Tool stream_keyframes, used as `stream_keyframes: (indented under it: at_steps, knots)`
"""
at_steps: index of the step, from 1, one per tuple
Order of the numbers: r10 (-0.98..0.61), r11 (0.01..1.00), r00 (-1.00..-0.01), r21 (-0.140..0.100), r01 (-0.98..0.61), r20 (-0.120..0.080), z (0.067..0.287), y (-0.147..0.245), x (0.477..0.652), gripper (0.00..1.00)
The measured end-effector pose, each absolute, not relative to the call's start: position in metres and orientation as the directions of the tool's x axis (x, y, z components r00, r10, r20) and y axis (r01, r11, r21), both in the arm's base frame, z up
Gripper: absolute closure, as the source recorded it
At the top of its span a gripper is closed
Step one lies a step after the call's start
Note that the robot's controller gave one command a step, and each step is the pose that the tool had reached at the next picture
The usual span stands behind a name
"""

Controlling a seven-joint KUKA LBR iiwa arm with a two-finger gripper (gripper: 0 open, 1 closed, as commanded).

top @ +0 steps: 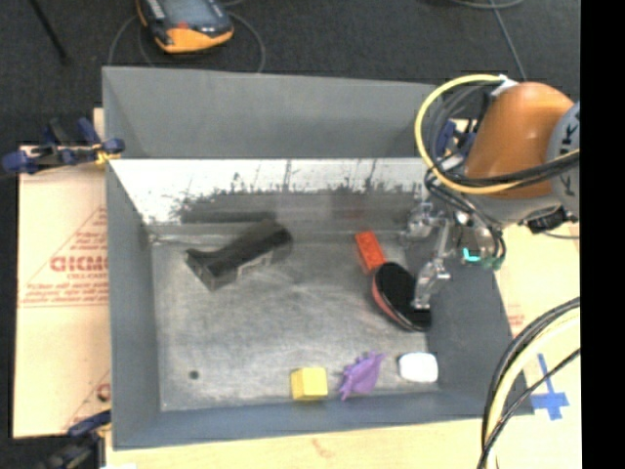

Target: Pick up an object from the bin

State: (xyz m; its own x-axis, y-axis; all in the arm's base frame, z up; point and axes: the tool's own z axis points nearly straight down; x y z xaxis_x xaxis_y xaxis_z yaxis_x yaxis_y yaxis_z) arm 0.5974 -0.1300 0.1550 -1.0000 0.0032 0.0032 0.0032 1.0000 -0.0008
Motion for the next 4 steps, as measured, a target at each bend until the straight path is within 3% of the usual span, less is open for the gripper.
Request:
stream_keyframes:
  at_steps: [1, 2, 3, 4]
  knots:
    - [0.001, 1.000, -1.000, -0.002, 0.001, -0.005, 0.160, -0.130, 0.599, 0.00]
    - [0.068, 0.998, -0.998, -0.001, 0.068, -0.013, 0.140, -0.129, 0.598, 0.00]
    - [-0.018, 1.000, -1.000, -0.001, -0.018, -0.006, 0.099, -0.125, 0.619, 1.00]
    - [-0.018, 1.000, -1.000, -0.001, -0.018, -0.006, 0.099, -0.125, 0.619, 1.00]
